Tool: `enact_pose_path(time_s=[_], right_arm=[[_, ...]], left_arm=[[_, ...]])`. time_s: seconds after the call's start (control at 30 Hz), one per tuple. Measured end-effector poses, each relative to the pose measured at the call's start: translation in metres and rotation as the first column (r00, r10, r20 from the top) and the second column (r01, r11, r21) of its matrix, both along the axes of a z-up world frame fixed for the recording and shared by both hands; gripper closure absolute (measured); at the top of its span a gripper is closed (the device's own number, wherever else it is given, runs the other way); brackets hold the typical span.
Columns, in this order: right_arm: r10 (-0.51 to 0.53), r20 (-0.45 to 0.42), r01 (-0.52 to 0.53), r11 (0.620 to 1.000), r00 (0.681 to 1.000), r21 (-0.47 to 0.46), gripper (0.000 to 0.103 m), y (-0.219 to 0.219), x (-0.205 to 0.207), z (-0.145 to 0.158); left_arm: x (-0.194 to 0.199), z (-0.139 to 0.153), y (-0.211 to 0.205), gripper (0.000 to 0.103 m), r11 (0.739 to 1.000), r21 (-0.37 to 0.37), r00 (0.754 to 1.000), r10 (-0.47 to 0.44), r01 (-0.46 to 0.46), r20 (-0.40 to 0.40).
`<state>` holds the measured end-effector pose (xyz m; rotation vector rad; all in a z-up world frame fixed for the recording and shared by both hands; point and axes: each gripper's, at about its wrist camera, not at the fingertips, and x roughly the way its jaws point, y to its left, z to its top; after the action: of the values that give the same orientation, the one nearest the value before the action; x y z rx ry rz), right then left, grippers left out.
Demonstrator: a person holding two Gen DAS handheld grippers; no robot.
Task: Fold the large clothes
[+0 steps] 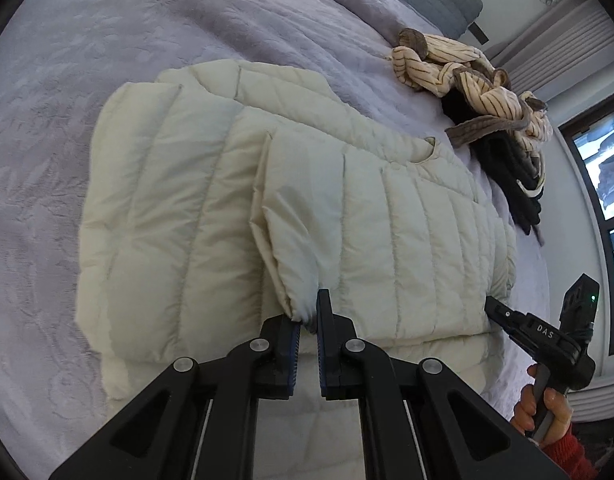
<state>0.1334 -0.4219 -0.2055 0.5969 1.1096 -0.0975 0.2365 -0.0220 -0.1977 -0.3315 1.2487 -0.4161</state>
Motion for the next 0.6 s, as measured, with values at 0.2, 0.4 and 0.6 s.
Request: enact_pose_path(time_s=[0.2,0.4,0.6], right_arm=[[0.037,0.003,-0.037,0.999,0.999,-0.029,0.085,0.004,0.002,-0.001],[0.042,0.008,-0.042,0.999,0.999,-0.021,0.085,0.004,0.002,-0.002],[0.060,0.001,-0.060,0.998,0.998,-0.025,0.085,0.006,0.003,0.000]], left_arm=[[-0.013,0.021,0.027,0.095,0.999,0.050,1.000,-0.005,0.004,0.020],[-0.001,0.053,0.035,0.095,0.994,0.112,0.993,-0.009,-0.005,0.121],[0.023,0.038,-0.016,0.095,0.989,0.137,0.985,-0.080,0.059,0.155]])
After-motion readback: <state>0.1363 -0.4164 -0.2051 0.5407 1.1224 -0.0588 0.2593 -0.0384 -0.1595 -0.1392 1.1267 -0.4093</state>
